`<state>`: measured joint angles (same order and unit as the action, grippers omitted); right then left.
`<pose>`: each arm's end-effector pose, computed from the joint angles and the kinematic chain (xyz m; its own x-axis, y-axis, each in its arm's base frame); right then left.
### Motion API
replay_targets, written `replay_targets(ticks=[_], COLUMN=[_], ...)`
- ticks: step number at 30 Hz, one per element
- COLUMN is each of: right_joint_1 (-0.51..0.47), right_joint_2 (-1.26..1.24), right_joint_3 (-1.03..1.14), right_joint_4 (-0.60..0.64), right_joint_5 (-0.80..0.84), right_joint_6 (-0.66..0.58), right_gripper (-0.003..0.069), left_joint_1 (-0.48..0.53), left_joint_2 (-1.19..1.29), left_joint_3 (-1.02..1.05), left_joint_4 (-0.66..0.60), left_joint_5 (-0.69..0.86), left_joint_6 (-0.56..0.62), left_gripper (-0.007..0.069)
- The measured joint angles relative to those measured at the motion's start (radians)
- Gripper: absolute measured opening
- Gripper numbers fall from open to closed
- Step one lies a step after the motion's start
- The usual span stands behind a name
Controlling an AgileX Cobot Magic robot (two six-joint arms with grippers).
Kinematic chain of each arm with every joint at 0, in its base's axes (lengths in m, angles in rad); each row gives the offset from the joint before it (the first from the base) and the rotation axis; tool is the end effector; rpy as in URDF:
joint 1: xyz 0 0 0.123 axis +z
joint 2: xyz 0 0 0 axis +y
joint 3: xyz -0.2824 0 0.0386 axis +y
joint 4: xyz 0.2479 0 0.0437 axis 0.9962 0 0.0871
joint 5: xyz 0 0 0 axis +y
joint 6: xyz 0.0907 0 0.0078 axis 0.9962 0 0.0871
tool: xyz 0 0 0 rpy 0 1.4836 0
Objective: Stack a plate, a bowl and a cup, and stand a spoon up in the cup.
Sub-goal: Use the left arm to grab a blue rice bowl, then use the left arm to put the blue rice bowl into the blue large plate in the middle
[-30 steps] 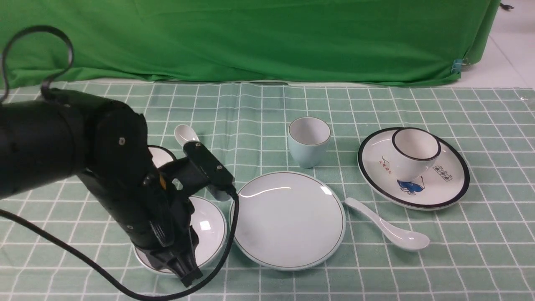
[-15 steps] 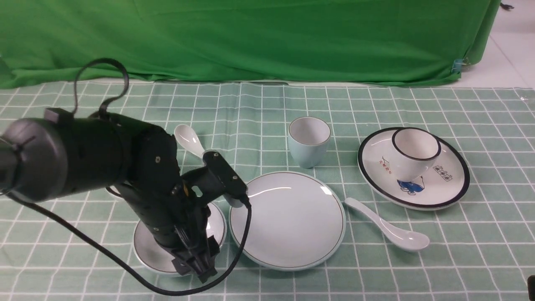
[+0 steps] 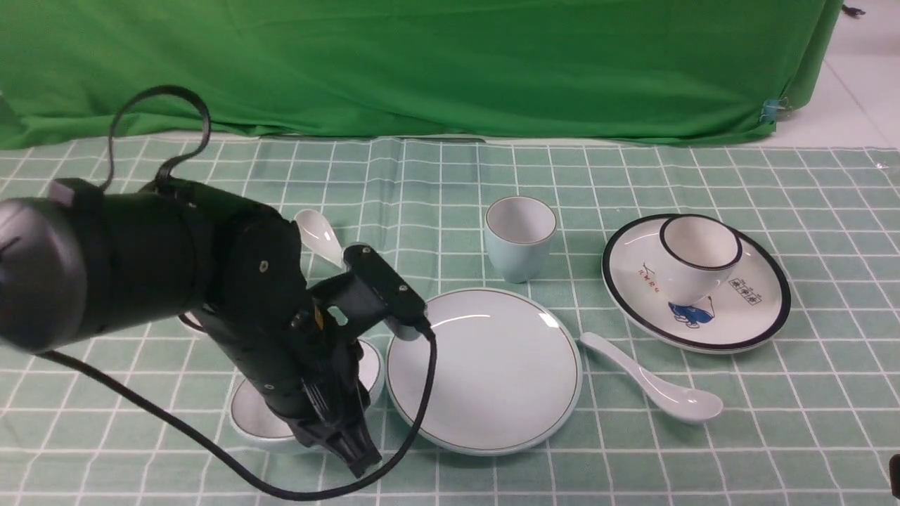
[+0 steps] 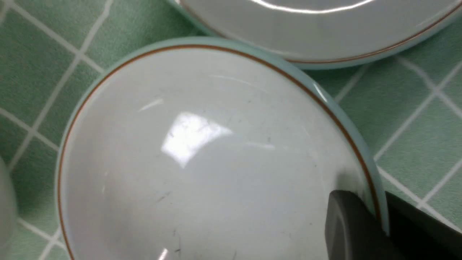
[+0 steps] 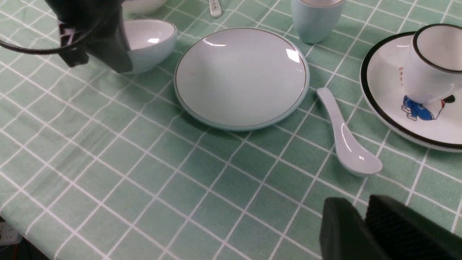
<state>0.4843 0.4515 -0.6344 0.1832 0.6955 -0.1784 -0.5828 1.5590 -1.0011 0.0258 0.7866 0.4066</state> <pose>0.0669 0.0472 0.3323 -0.3376 -0.2193 -0.9154 -0.5698 0.8217 0.0133 0.2486 -0.1619 0.2251 -0.4987 0.8223 -0.2740 0.8244 0.5476 0.1430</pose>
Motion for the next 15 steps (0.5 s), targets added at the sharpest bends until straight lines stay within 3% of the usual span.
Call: replay_targets(ticks=[3,7,15], right_joint_1=[0.000,0.000,0.000], right_joint_2=[0.000,0.002,0.003], right_joint_3=[0.000,0.000,0.000], right_joint_4=[-0.003,-0.003,-0.004], right_joint_5=[-0.026,-0.068,-0.056], right_joint_6=[-0.001,-0.001,0.001], right_gripper=[0.0143,0.0143,0.0143], left_joint_1=[-0.056,-0.102,-0.176], left_joint_2=[-0.064,-0.071,0.172], left_joint_3=[-0.021,-0.076,-0.196], left_joint_4=[0.061,0.052,0.080], left_joint_5=[-0.032,-0.089,-0.172], left_joint_6=[-0.048,-0.035,0.043], left_gripper=[0.0024,0.0024,0.0024])
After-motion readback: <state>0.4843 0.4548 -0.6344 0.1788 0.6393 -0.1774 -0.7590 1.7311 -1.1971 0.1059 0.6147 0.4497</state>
